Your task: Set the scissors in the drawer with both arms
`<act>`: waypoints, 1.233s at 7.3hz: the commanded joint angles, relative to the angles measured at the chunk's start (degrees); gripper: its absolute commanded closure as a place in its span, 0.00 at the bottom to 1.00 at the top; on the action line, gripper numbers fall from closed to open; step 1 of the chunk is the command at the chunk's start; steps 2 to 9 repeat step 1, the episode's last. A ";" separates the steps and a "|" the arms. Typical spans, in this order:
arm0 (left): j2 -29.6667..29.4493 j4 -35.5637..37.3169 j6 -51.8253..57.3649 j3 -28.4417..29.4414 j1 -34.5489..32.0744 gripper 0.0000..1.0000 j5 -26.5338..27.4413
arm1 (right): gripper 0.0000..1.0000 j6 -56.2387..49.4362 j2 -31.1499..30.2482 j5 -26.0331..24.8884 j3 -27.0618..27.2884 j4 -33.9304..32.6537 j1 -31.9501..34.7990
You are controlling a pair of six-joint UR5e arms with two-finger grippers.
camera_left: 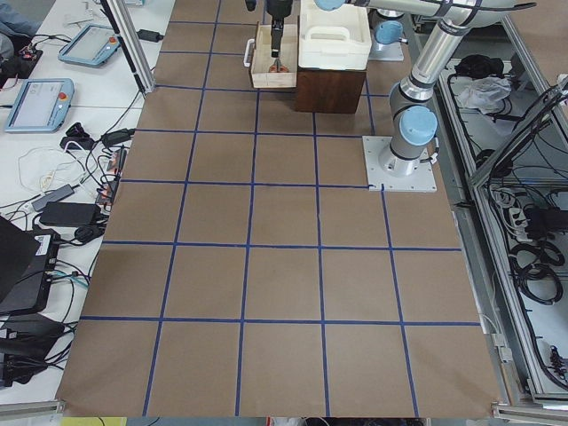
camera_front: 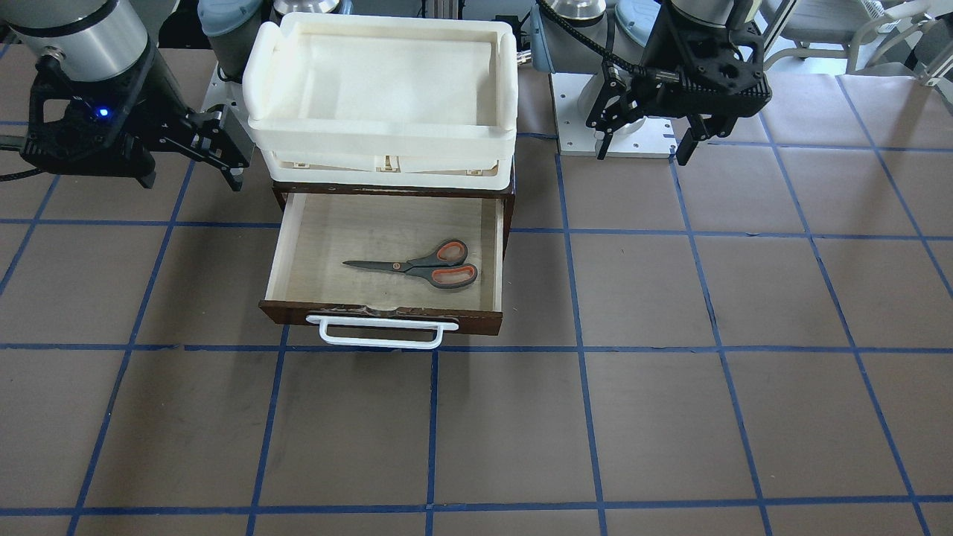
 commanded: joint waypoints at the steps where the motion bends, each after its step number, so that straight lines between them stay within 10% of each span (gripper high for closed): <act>1: -0.26 -0.22 -0.16 -0.23 -0.11 0.00 -0.26 | 0.00 0.00 0.04 0.07 0.06 -0.07 0.01; 9: -0.26 -0.22 -0.16 -0.23 -0.11 0.00 -0.26 | 0.00 0.00 0.04 0.07 0.06 -0.07 0.01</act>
